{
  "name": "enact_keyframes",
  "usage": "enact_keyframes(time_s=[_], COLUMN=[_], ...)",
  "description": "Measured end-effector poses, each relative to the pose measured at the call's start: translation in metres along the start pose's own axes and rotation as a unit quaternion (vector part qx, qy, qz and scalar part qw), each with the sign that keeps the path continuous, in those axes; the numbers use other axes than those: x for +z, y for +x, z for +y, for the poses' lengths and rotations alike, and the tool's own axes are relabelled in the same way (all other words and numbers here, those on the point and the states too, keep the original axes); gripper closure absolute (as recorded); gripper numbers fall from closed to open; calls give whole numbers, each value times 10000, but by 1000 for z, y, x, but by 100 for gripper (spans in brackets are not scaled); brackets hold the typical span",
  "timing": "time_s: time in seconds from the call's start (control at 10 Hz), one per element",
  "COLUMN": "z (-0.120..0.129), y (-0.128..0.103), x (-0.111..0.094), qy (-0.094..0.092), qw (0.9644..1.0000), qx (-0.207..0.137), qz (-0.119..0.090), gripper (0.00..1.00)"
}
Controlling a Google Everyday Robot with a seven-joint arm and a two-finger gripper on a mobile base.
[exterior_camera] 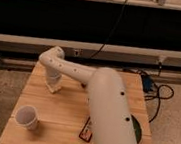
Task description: Wipe the white sponge on the table
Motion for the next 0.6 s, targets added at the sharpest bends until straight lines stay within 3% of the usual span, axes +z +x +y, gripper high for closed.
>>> enact_keyframes(time_s=[0.6], z=[10], y=[5], x=[-3], qy=[-28], qw=[10000], qx=[20], qz=[-20], gripper=[99])
